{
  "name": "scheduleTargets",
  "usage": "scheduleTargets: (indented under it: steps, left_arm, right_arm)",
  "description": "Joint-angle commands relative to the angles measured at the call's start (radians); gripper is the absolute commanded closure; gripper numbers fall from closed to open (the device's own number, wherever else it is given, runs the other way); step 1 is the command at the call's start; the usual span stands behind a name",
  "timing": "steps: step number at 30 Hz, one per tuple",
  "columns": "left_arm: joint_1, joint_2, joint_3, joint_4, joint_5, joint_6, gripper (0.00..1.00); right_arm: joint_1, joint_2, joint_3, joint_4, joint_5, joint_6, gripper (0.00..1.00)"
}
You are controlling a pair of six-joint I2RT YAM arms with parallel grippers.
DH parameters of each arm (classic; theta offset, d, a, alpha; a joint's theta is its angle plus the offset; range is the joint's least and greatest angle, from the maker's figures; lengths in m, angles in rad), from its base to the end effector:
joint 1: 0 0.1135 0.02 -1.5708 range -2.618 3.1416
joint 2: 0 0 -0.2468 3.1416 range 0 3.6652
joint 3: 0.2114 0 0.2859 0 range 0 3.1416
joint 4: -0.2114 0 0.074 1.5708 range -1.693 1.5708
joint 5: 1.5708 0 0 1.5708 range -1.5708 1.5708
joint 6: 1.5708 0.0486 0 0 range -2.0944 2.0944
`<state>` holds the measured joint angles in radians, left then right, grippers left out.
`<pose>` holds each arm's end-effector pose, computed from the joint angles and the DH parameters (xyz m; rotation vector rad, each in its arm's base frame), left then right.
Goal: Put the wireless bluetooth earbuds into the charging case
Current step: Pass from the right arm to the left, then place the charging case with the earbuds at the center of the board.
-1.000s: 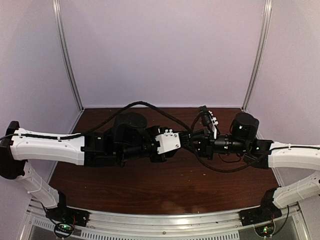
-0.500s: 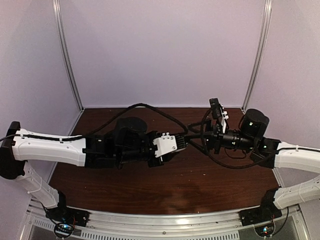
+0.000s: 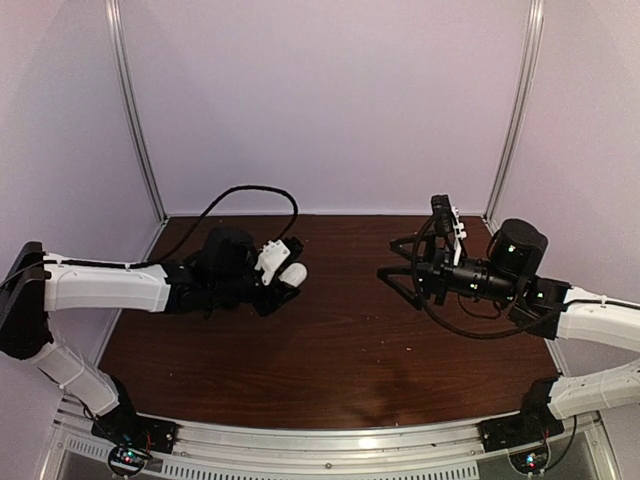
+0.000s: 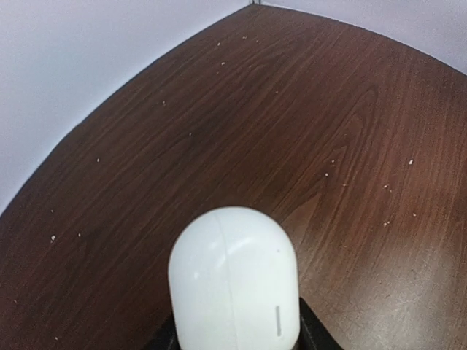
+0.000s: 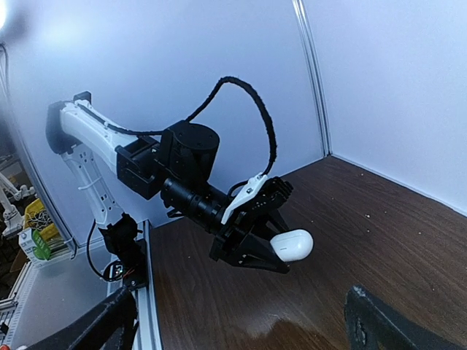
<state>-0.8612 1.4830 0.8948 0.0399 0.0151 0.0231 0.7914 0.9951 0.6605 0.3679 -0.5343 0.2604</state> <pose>0.2397 -0.2803 0.1903 0.9334 1.9501 -0.5084 0.1828 0.2202 0.2892 -0.8655 1.4398 1.2216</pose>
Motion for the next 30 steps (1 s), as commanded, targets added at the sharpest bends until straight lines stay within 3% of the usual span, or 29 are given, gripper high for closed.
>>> scheduleTargets:
  steps: [1,12,20,30]
  left_arm:
    - [0.070,0.049,-0.019,0.005,0.063,-0.164,0.77]
    - [0.244,0.211,-0.019,-0.002,0.100,-0.291,0.74]
    - [0.264,0.301,-0.022,0.005,0.053,-0.316,0.69]
    - [0.264,0.330,-0.021,-0.001,0.032,-0.330,0.49]
  right_arm:
    - [-0.004,-0.002,-0.014,-0.013,0.027,-0.025,0.00]
    - [-0.005,-0.003,-0.016,-0.031,0.018,-0.034,0.00]
    - [-0.006,-0.008,-0.018,-0.043,0.022,-0.041,0.00]
    - [-0.006,-0.005,-0.012,-0.048,0.018,-0.041,0.00]
